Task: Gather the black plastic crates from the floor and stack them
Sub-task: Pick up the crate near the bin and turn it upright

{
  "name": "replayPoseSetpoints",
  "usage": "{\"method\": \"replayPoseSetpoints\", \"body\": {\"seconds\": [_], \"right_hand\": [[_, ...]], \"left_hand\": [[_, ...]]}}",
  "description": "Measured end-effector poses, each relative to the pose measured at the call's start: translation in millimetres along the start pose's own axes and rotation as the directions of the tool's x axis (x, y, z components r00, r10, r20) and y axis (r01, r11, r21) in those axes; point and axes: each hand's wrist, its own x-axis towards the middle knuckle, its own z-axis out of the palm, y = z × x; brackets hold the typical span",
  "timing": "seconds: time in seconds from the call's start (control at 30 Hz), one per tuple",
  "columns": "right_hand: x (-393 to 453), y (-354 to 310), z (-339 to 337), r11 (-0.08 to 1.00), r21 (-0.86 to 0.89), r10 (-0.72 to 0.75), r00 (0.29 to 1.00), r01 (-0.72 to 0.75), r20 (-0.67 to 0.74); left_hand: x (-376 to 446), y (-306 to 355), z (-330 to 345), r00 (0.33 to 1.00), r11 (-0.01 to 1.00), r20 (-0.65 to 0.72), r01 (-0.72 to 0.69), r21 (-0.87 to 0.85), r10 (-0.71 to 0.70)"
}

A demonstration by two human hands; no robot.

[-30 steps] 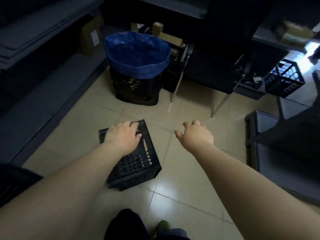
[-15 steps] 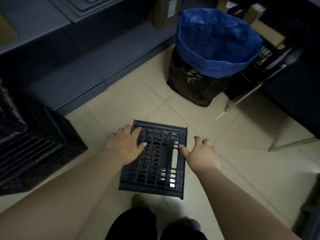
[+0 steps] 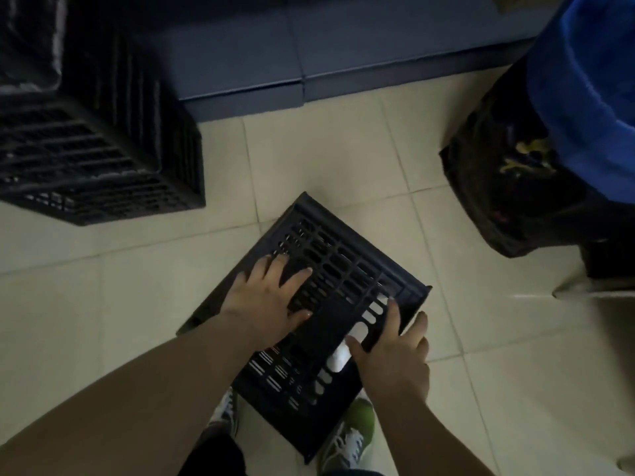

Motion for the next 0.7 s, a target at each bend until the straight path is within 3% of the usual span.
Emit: {"method": "replayPoseSetpoints", "body": {"seconds": [0.17, 0.3, 0.5, 0.7], "right_hand": [[21.9, 12.5, 30.0, 0.966, 0.258, -0.024, 0.995, -0.002, 0.099], [30.5, 11.4, 39.2, 0.855, 0.516, -0.1, 0.994, 0.061, 0.049], [26.8, -4.5, 23.7, 0.852, 0.502, -0.144, 0.988, 0.149, -0.049], [8.1, -77.6, 13.8, 0.853, 0.439, -0.25, 0.959, 0.282, -0.131]], "left_hand": [[3.2, 19.5, 34.9, 0.999, 0.999, 0.005, 0.052, -0.008, -0.052], [-2.7, 26.5, 44.6, 0.998, 0.999, -0.034, 0.043, -0.028, -0.044], [-23.4, 3.4, 32.6, 0.994, 0.991, -0.067, 0.078, -0.105, -0.086], [-56.5, -46.5, 28.4, 0.986, 0.982, -0.132, 0.083, -0.171, -0.106]]}}
